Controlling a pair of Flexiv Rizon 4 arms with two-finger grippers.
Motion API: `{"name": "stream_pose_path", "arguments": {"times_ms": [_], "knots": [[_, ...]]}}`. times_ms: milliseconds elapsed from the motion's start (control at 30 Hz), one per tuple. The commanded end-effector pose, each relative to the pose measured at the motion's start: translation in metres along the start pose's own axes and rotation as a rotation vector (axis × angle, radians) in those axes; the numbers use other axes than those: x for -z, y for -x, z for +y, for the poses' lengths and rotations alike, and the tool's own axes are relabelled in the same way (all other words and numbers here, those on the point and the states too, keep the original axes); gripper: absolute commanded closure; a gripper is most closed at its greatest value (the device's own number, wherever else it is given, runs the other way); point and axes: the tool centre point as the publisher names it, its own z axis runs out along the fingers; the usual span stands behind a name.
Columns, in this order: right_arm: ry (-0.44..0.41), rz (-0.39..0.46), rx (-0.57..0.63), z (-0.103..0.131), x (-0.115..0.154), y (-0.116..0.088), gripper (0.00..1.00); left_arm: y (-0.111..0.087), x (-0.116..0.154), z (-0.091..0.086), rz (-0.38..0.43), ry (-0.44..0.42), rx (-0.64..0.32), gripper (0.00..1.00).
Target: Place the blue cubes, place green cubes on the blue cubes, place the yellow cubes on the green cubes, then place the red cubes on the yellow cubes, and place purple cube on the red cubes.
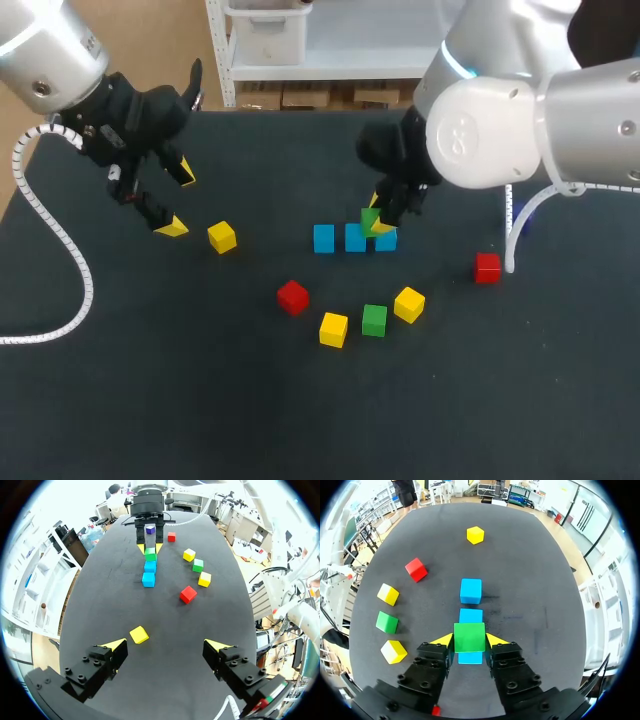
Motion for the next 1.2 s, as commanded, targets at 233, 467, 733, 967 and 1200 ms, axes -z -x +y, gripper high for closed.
{"name": "stream_pose_path", "arguments": {"times_ms": [233,467,733,967,1200], "knots": [[0.007,-0.005,0.002,-0.002,-0.001,0.001,0.60,0.000,0.000,0.001,0.000,-0.003,-0.002,0.00],[0.009,-0.006,0.004,-0.002,-0.002,0.001,0.56,0.000,0.000,0.001,0.000,-0.003,-0.002,0.00],[-0.016,-0.022,0.001,-0.003,0.010,0.001,0.00,0.000,0.000,0.001,0.000,-0.003,-0.002,0.00],[-0.055,-0.071,-0.016,-0.006,0.041,-0.012,0.00,0.000,0.000,0.001,0.000,-0.003,-0.002,0.00],[-0.047,-0.162,-0.043,-0.004,0.068,-0.046,0.00,0.000,0.000,0.001,0.000,-0.003,-0.002,0.00]]}}
